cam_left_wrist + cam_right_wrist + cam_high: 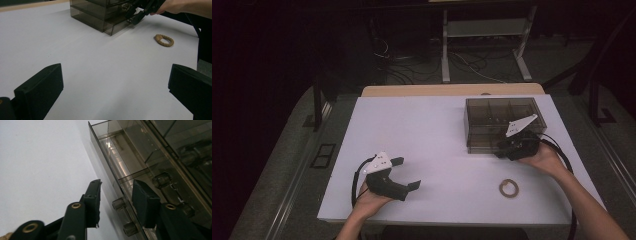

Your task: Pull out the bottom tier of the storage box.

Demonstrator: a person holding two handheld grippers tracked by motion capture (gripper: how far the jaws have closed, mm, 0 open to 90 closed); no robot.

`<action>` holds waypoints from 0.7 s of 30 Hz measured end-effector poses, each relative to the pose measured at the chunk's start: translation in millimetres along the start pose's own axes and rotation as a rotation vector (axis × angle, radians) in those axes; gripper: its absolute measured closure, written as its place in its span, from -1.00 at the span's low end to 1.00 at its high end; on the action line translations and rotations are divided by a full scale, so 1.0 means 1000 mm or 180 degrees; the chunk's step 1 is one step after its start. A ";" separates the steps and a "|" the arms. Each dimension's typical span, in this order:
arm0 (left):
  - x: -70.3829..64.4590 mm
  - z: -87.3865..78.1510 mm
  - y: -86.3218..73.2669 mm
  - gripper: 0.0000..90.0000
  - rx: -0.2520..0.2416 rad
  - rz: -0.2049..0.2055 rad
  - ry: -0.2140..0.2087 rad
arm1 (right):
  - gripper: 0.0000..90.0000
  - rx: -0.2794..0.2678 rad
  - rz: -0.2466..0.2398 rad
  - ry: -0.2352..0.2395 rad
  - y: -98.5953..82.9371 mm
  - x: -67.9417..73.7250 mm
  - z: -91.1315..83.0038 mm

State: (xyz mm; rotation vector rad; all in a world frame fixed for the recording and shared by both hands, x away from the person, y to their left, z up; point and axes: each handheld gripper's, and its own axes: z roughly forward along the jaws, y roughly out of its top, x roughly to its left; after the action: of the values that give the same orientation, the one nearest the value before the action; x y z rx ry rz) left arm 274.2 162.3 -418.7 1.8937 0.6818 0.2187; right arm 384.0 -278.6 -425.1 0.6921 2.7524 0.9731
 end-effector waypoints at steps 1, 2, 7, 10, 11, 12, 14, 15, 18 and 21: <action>0.000 0.000 0.000 -1.00 0.0001 0.0002 0.0000 | 0.34 -0.0009 0.0001 0.0011 0.000 -0.001 0.001; 0.000 0.000 0.000 -1.00 -0.0001 0.0003 -0.0001 | 0.37 -0.0013 0.0020 0.0020 0.000 -0.001 0.001; 0.000 -0.001 0.000 -1.00 -0.0020 -0.0012 -0.0002 | 0.47 -0.0055 0.0027 0.0045 0.000 -0.003 0.004; 0.000 -0.001 0.000 -1.00 -0.0020 -0.0011 -0.0003 | 0.50 -0.0067 0.0069 0.0063 0.000 -0.004 0.005; 0.000 -0.001 0.000 -1.00 -0.0018 -0.0012 -0.0003 | 0.51 -0.0067 0.0078 0.0072 0.000 -0.004 0.005; 0.000 0.000 0.000 -1.00 -0.0018 -0.0020 -0.0005 | 0.52 -0.0066 0.0088 0.0071 0.000 -0.004 0.005; 0.000 0.000 0.000 -1.00 -0.0011 -0.0010 -0.0014 | 0.55 -0.0076 0.0091 0.0068 0.001 -0.005 0.005; 0.000 0.000 0.000 -1.00 -0.0010 -0.0008 -0.0019 | 0.57 -0.0081 0.0089 0.0072 0.001 -0.005 0.005; -0.001 0.000 0.000 -1.00 -0.0007 -0.0006 -0.0026 | 0.61 -0.0080 0.0096 0.0061 0.001 -0.005 0.006; -0.001 0.000 0.000 -1.00 -0.0011 -0.0006 -0.0027 | 0.61 -0.0093 0.0111 0.0078 0.001 -0.006 0.006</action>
State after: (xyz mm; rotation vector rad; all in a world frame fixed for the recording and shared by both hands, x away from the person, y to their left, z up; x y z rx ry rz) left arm 273.6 161.9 -418.4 1.8896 0.6771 0.2103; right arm 391.1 -277.2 -429.5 0.7306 2.7500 1.0335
